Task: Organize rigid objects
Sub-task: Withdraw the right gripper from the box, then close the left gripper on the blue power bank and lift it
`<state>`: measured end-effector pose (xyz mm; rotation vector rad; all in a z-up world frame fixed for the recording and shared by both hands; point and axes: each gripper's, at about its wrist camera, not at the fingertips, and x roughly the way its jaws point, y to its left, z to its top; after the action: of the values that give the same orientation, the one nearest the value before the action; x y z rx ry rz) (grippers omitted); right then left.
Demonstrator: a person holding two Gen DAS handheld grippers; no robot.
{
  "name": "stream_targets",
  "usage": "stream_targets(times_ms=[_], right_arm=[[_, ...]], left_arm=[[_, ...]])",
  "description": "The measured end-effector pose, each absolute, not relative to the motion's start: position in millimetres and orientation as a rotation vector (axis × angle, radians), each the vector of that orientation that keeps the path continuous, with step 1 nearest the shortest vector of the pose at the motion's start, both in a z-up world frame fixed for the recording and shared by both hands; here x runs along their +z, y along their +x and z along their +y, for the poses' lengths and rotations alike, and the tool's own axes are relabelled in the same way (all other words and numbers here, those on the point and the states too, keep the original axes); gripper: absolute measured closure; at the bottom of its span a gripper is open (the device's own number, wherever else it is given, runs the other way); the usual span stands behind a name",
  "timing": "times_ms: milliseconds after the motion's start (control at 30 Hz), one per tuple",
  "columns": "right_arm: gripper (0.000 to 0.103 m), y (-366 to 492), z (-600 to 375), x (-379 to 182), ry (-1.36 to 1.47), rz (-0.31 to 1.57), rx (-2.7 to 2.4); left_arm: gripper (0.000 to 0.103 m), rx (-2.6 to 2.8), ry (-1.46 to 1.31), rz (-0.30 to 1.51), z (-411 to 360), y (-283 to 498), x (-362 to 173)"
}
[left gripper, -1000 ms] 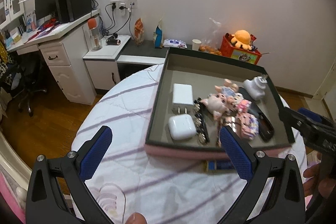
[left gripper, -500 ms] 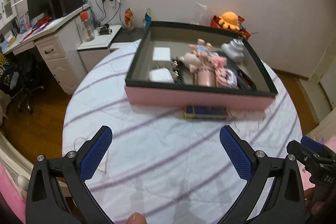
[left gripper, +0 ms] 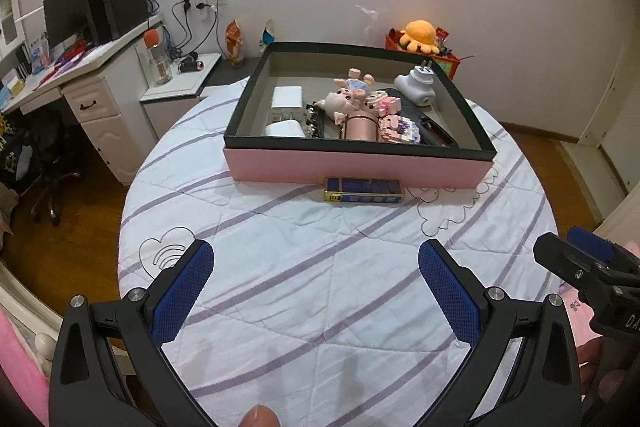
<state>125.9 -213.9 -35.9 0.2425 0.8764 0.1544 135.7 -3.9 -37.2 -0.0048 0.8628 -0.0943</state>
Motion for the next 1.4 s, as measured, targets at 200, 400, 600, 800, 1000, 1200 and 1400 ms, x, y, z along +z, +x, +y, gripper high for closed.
stream_targets(times_ms=[200, 400, 600, 800, 1000, 1200, 1400], right_arm=[[0.0, 122, -223, -37, 0.251, 0.875, 0.13], [0.0, 129, -235, -44, 0.268, 0.891, 0.108], [0.0, 146, -247, -59, 0.288, 0.921, 0.095], [0.0, 163, -255, -72, 0.301, 0.95, 0.088], [0.0, 174, -260, -80, 0.306, 0.969, 0.08], [0.0, 178, -256, -83, 0.299, 0.978, 0.084], [0.0, 171, -249, -78, 0.286, 0.971, 0.094]], left_arm=[[0.0, -0.112, -0.001, 0.886, -17, 146, -44], [0.0, -0.148, 0.002, 0.925, -37, 172, -61], [0.0, -0.152, 0.032, 0.973, -54, 207, -85], [0.0, -0.121, 0.058, 1.018, -58, 239, -110], [0.0, -0.121, 0.08, 1.036, -58, 252, -124], [0.005, -0.156, 0.072, 1.019, -57, 255, -124], [0.019, -0.167, 0.035, 1.011, -45, 255, -119]])
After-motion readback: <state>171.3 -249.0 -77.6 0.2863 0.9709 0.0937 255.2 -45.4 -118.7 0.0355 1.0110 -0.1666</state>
